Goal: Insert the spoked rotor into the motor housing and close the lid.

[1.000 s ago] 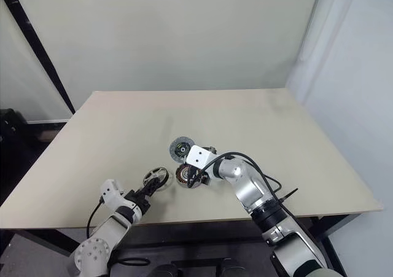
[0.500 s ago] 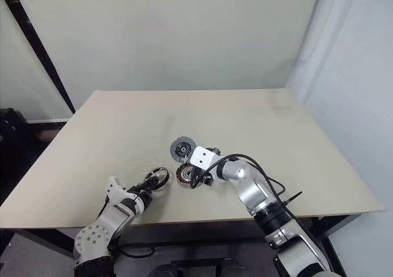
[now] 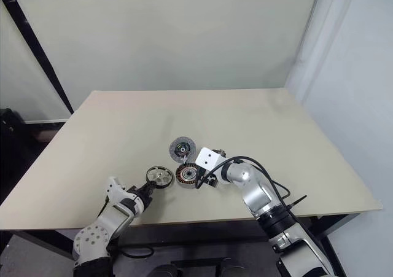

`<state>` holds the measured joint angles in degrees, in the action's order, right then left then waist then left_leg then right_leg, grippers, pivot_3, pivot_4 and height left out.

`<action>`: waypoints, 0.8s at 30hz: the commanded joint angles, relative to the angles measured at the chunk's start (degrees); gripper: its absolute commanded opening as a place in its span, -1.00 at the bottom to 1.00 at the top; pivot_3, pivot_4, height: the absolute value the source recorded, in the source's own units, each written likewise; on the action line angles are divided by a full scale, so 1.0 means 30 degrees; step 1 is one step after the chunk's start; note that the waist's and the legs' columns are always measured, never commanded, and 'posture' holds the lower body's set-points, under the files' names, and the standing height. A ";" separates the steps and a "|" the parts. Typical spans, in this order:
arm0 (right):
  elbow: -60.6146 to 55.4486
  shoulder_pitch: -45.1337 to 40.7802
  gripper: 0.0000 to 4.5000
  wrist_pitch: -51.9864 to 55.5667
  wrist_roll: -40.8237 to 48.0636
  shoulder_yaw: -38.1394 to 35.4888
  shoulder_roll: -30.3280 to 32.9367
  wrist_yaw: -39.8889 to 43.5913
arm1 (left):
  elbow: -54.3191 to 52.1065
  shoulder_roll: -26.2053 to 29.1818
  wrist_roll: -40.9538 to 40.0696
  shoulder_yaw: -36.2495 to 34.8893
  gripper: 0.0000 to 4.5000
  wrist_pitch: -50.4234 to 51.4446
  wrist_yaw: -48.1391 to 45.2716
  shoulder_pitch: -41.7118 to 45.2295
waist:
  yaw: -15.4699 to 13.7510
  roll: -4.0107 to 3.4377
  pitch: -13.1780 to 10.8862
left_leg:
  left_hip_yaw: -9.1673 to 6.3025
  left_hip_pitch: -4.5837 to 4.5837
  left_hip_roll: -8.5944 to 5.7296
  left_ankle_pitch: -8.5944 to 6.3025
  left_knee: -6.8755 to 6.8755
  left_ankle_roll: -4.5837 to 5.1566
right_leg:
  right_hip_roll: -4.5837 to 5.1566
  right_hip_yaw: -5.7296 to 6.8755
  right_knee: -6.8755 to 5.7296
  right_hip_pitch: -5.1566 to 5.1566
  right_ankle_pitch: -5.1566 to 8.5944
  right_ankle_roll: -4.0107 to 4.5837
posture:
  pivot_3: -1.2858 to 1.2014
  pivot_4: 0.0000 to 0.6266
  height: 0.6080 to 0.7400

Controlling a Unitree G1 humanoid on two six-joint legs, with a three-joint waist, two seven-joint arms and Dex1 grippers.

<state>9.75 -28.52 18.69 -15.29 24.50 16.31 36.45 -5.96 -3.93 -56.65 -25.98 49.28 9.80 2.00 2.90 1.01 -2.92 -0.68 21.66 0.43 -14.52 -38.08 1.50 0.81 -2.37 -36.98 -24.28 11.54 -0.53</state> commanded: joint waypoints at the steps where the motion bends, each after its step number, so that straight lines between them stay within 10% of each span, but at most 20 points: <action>1: -0.0698 -0.0211 1.00 -0.0112 0.0113 -0.0502 0.0088 -0.0224 | -0.2190 0.0453 -0.2632 -0.0022 -0.86 0.0832 -0.1703 -0.0805 | -0.0004 0.0000 0.0000 | -0.0001 0.0007 0.0000 -0.0001 0.0012 0.0000 | 0.0001 -0.0001 0.0002 -0.0008 -0.0001 0.0001 | 0.03 -1.00 1.00; 12: -0.0861 0.0279 1.00 0.1084 -0.0109 -0.0430 0.0727 0.0062 | -0.3194 0.1240 -0.6606 0.1557 -0.86 0.1550 -0.3398 -0.1190 | -0.0010 0.0001 -0.0002 | -0.0004 0.0016 -0.0005 -0.0004 -0.0003 -0.0005 | 0.0007 -0.0001 0.0040 0.0013 0.0000 0.0002 | 0.03 -1.00 1.00; 24: -0.2440 0.1288 1.00 0.2499 -0.0124 -0.0748 0.1344 -0.0164 | 0.3053 0.0839 -0.2791 0.3314 -0.86 -0.0285 -0.4118 0.2753 | -0.0010 0.0001 0.0001 | -0.0010 0.0010 -0.0032 -0.0001 0.0022 0.0000 | -0.0011 -0.0025 0.0037 0.0022 -0.0003 -0.0001 | 0.03 -1.00 1.00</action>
<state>5.58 -24.01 25.74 -15.65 23.70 19.90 36.45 2.42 -1.31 -66.13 -16.18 49.86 -1.37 8.61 2.87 1.01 -2.91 -0.71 21.69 0.33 -14.52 -38.00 1.50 0.78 -2.45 -36.87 -24.21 11.53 -0.53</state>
